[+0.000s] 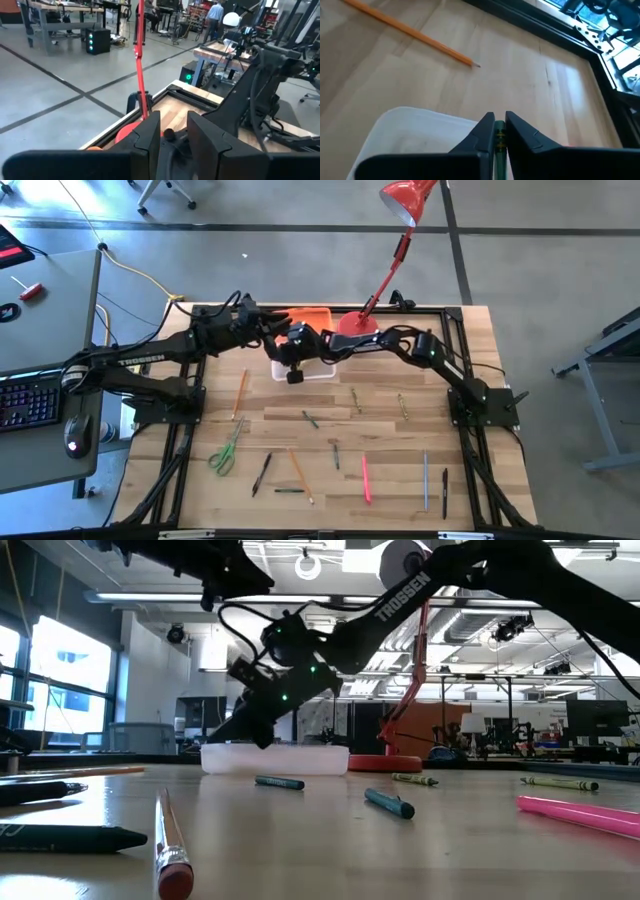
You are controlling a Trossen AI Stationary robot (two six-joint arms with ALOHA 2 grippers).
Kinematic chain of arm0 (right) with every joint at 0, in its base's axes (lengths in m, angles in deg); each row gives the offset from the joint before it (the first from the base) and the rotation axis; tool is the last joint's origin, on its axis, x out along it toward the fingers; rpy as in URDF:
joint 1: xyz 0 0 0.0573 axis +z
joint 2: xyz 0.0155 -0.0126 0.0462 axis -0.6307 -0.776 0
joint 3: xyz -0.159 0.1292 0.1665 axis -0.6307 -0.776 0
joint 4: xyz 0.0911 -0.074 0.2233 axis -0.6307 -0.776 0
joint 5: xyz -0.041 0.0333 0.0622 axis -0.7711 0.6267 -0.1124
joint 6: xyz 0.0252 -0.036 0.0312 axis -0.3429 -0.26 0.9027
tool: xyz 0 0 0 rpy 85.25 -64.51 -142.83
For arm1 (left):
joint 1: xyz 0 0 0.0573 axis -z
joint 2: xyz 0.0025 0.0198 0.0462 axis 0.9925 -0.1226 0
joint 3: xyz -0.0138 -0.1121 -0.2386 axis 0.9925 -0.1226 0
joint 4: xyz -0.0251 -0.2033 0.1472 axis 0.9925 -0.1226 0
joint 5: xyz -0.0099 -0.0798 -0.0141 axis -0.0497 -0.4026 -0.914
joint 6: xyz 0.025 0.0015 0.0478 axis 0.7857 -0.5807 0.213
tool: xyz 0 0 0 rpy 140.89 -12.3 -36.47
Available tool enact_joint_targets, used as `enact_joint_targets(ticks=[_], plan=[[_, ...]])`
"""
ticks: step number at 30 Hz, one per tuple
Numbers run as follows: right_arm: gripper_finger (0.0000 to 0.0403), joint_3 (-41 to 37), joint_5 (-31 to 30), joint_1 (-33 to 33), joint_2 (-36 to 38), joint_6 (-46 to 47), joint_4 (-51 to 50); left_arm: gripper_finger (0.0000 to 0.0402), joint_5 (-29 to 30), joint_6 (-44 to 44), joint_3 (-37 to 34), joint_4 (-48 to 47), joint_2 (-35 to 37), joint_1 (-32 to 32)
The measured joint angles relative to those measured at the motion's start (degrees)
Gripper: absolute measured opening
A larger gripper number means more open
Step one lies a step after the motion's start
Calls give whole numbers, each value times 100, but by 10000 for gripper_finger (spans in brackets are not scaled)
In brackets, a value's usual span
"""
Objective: Pick & place school supplies into a supply box
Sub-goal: Put the light blue pencil into the orange supply box, then put the top orange pencil into the orange supply box
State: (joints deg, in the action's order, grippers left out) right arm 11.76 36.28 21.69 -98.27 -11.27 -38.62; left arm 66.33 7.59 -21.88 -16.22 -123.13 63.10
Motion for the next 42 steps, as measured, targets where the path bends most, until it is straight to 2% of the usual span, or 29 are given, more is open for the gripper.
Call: enact_joint_targets(ticks=[5, 11, 17, 20, 22, 26, 30, 35, 38, 39, 40, 42], plan=[[53, -56, 450, -210, 0, 451, 122, 127, 2, -20, 0, -4, 0, 0], [77, -61, 318, -151, 89, 547, 133, 127, 2, -148, -2, -25, 0, 0], [78, -61, 335, 182, 753, 521, -502, 127, 2, -150, 0, -86, 310, 0], [78, -61, 336, 346, 1109, 358, -1343, 127, 2, -151, 0, -628, 627, 13], [78, -61, 210, 434, 1322, -62, -1886, 127, 7, -195, 11, -1194, 798, 13], [78, -59, -247, 584, 1760, -446, -2937, 127, 52, -751, -6, -2835, 1013, 0], [78, -59, -283, 698, 2180, -487, -3813, 127, -88, -1214, -46, -4289, 1027, 0], [78, -59, -298, 782, 2782, -571, -4475, 127, -251, -1549, -439, -4568, 794, -2], [78, -59, -692, 817, 3176, -497, -4760, 127, -765, -1798, -566, -4717, 655, 0], [78, -59, -905, 822, 3306, -490, -4908, 127, -777, -1939, -596, -4883, 630, 15], [78, -59, -1119, 820, 3437, -491, -5044, 127, -682, -2098, -619, -5091, 618, 54], [78, -59, -1515, 820, 3675, -481, -5325, 127, -103, -2488, -630, -5350, 610, 329]])
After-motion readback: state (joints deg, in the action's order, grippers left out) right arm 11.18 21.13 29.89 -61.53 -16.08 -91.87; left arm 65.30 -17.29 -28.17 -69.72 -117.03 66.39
